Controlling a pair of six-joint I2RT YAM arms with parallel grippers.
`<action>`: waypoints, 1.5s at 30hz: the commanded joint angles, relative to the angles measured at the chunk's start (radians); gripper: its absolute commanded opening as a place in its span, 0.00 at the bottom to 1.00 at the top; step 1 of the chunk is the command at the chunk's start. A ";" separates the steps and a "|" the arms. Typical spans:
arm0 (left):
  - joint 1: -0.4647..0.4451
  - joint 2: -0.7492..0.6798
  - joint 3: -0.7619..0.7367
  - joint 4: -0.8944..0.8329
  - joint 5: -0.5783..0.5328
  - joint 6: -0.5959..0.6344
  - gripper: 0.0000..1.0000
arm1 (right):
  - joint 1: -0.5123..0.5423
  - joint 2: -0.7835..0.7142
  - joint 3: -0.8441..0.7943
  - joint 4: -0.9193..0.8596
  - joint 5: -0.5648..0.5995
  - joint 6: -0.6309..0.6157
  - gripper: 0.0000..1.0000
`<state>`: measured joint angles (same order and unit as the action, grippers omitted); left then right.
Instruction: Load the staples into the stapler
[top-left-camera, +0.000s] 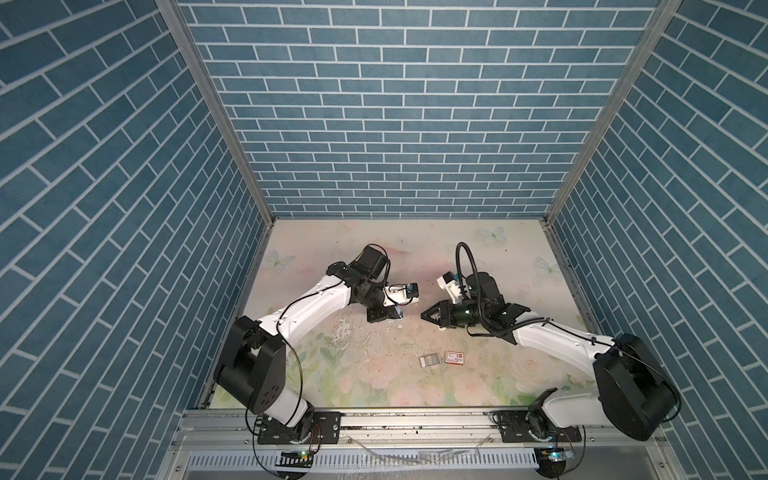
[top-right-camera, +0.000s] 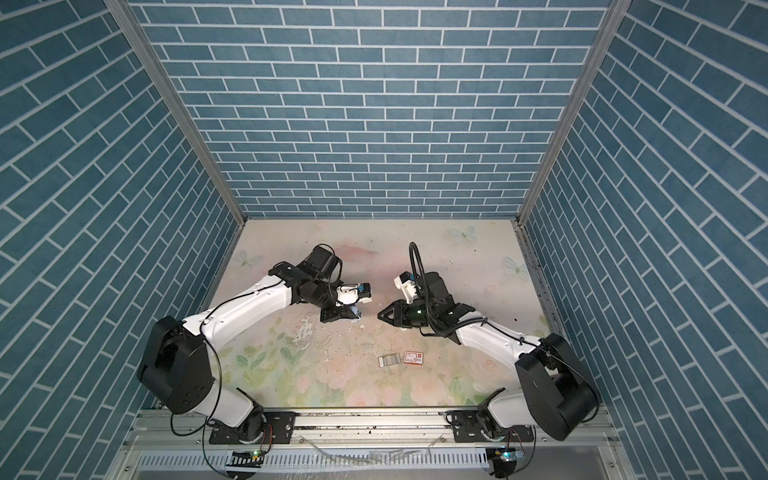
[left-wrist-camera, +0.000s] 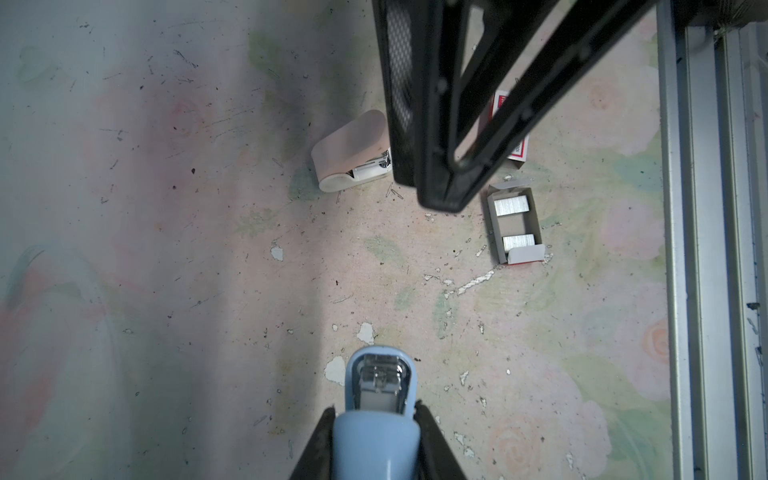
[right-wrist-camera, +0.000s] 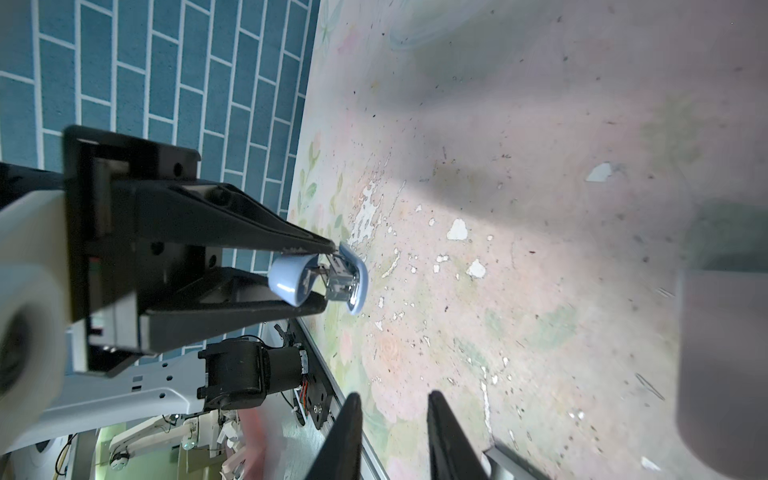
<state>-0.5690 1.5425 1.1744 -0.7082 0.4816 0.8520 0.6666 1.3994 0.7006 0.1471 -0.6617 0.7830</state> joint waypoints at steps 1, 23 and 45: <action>-0.016 -0.018 0.006 0.020 0.025 -0.037 0.10 | 0.017 0.031 0.029 0.125 -0.016 0.042 0.29; -0.039 -0.035 0.023 0.076 0.081 -0.132 0.08 | 0.047 0.182 0.061 0.144 0.025 0.036 0.23; -0.014 -0.062 0.062 0.171 0.088 -0.276 0.05 | 0.081 0.275 0.021 0.334 0.033 0.108 0.23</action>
<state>-0.5953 1.5059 1.2083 -0.5797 0.5411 0.6071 0.7399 1.6657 0.7372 0.4255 -0.6395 0.8608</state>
